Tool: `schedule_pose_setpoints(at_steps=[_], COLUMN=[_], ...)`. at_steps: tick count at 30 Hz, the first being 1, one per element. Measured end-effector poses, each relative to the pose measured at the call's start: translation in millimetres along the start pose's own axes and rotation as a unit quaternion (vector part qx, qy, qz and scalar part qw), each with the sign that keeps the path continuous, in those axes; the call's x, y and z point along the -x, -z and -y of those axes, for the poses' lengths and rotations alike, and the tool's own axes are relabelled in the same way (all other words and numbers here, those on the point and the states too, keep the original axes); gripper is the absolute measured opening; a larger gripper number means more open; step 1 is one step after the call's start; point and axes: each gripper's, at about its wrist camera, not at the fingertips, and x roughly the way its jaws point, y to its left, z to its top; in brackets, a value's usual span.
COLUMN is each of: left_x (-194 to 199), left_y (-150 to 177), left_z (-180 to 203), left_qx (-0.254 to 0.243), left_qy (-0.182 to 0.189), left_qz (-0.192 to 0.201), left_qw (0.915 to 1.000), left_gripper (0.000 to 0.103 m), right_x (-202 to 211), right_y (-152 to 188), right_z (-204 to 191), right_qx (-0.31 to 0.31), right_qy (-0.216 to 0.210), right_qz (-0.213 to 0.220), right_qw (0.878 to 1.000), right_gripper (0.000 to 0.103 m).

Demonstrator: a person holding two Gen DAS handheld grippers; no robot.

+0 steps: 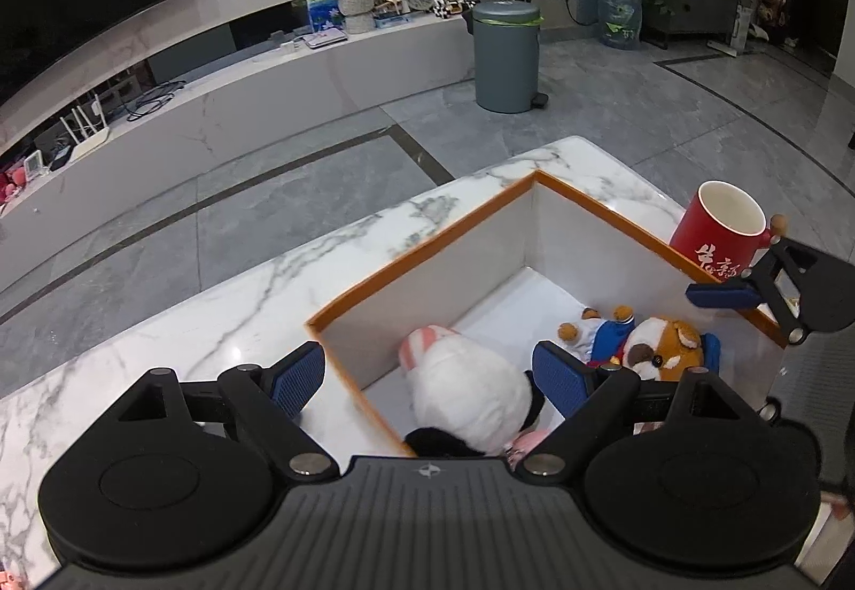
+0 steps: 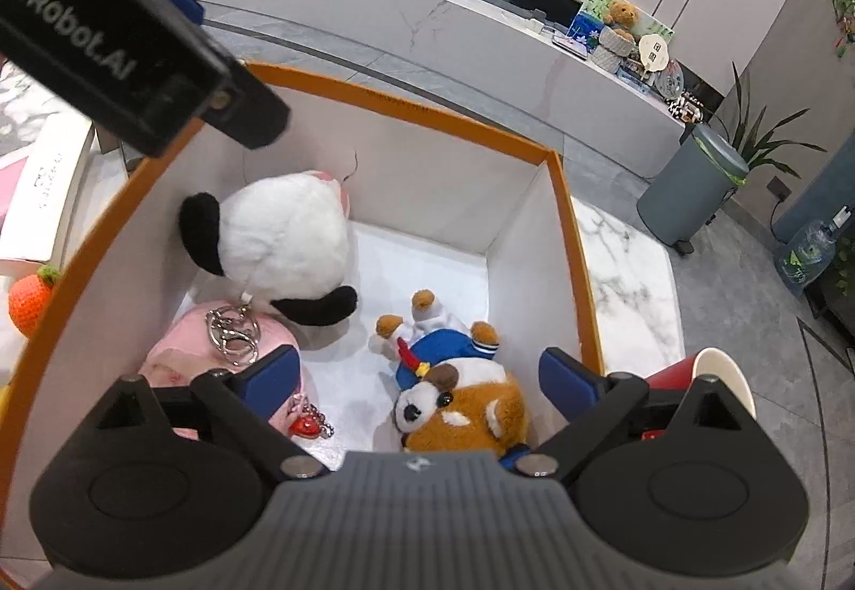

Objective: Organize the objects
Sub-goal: 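Move both tools away from the box toward the pink pouch and white glasses case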

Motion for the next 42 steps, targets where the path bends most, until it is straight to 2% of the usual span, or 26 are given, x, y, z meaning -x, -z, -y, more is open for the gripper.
schedule_pose_setpoints(at_steps=[6,10,13,30,42], left_x=[19,33,43,90,98], left_y=[6,16,25,83,137], left_z=[-17,-30,-43,-137,-189], left_qx=[0.013,0.025,0.028,0.095,0.128], left_qy=[-0.008,-0.013,-0.022,-0.064,-0.074], left_qz=[0.010,0.015,0.018,0.019,-0.001], left_qw=[0.9998,0.9995,0.9992,0.9932,0.9891], left_gripper=[0.102,0.102,0.102,0.102,0.102], right_x=[22,21,31,58,52], right_y=[-15,-34,-40,-79,-99], right_z=[-5,0,-11,-105,-177], right_qx=[0.001,0.007,0.013,0.074,0.122], right_qy=[0.008,0.011,0.010,-0.018,-0.034], right_qz=[0.012,0.023,0.031,0.057,0.053], right_qw=[1.000,1.000,0.999,0.996,0.991], right_gripper=[0.096,0.097,0.097,0.097,0.097])
